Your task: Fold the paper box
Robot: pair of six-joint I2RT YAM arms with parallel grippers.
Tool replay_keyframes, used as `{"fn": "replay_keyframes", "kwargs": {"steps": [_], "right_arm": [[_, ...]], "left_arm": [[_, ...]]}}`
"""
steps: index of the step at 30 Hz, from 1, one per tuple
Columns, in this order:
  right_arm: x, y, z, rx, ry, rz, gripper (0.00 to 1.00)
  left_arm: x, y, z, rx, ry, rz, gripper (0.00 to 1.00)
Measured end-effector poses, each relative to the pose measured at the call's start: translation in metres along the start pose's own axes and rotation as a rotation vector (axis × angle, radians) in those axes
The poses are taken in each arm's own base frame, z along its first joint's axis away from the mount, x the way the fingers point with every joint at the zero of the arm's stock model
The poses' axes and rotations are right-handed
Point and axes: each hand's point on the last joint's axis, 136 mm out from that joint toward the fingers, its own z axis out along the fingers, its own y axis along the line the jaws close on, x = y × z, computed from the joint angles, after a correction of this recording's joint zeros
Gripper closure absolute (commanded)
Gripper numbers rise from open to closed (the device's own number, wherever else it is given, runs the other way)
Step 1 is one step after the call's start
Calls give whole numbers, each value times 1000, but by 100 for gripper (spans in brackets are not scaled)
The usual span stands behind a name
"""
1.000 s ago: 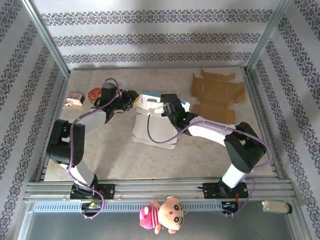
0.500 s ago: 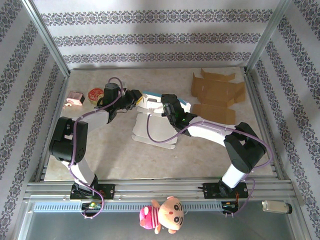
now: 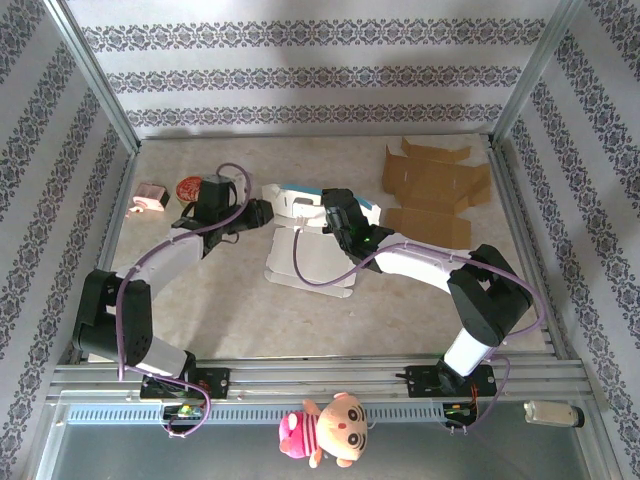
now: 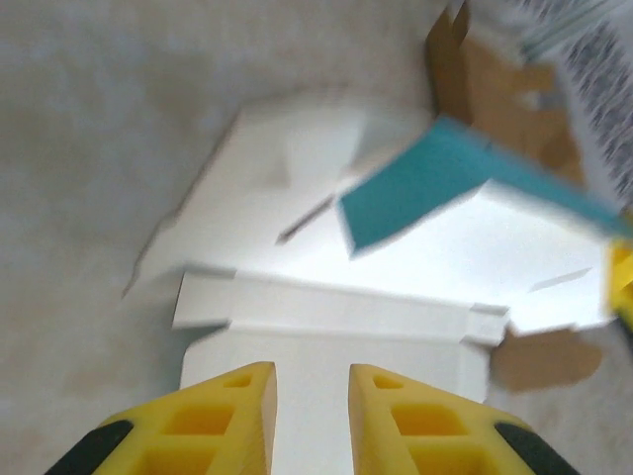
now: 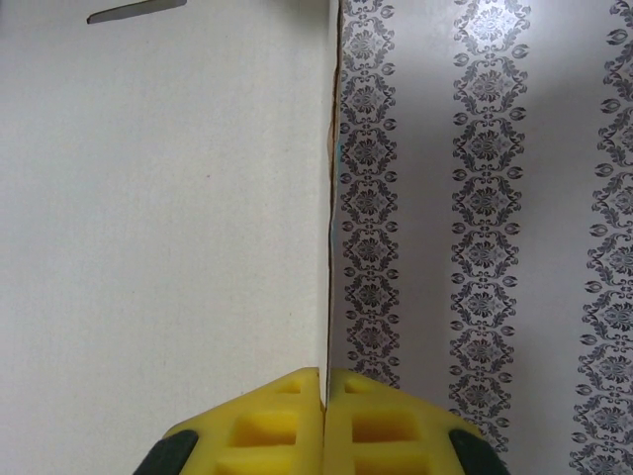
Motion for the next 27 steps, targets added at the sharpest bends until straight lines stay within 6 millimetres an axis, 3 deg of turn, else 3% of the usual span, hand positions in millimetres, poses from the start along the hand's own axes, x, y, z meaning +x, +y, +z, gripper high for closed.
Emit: {"fn": "replay_keyframes", "kwargs": {"steps": [5,11,17,27], "right_arm": [[0,2,1,-4,2,-2,100],[1,3,1,-9,3,-4,100],[1,6,1,-16,6,-8,100],[2,7,1,-24,9,-4,100]], "left_arm": [[36,27,18,-66,109,-12,74],[57,48,49,-93,202,-48,59],[46,48,68,-58,179,-36,52],[29,35,81,32,113,-2,54]]}}
